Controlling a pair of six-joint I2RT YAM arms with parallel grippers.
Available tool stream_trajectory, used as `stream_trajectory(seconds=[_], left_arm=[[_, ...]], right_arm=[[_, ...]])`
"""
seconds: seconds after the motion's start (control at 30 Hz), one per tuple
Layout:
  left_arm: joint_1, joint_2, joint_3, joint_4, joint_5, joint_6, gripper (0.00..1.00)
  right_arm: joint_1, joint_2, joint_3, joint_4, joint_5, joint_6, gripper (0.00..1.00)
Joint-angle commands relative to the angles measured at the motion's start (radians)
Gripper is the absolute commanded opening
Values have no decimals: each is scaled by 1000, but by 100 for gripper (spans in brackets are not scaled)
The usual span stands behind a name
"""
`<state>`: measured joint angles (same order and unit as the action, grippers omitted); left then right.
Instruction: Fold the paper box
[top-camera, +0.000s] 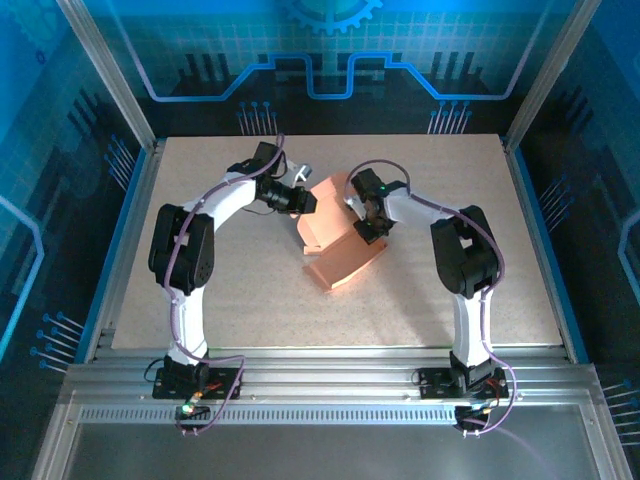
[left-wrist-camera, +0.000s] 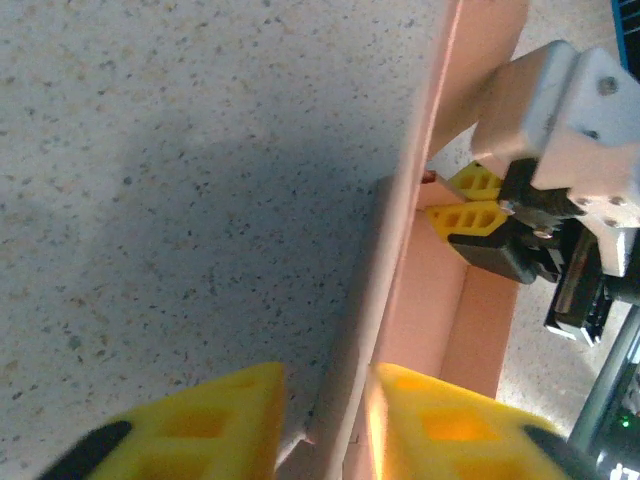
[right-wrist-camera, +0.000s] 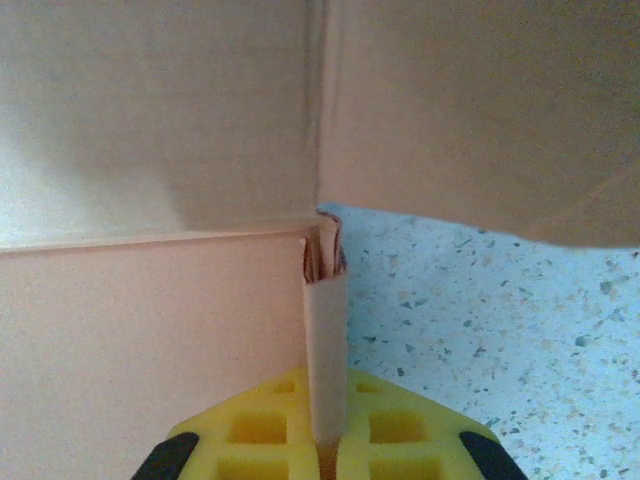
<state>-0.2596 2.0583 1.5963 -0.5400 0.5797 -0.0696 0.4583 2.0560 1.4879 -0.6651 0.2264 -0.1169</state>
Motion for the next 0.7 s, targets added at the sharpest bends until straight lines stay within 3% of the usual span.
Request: stream_trajectory(seconds=[0.0,0.03,0.13,0.33,0.47,0.67], left_arm=[[13,20,6,-15,-18,-25,52],[14,11,-2,-2,-26,-31,58],[19,-41,-50,61,-42,-65,67],[60,-194,-177,203,-72,-146,79],[81,-273,-230,240,-83,-163,84],[105,-339,-280,259,-86,-171,85]], right_arm=[[27,62,7,-66,67,-13,0],[34,75,12,-74,77,-7,0],[52,84,-3,-79,112,10,0],[97,107,-49,-118,181,63,0],[135,146,-21,-161,218,93,0],[191,230,43,-217,312,119,0]])
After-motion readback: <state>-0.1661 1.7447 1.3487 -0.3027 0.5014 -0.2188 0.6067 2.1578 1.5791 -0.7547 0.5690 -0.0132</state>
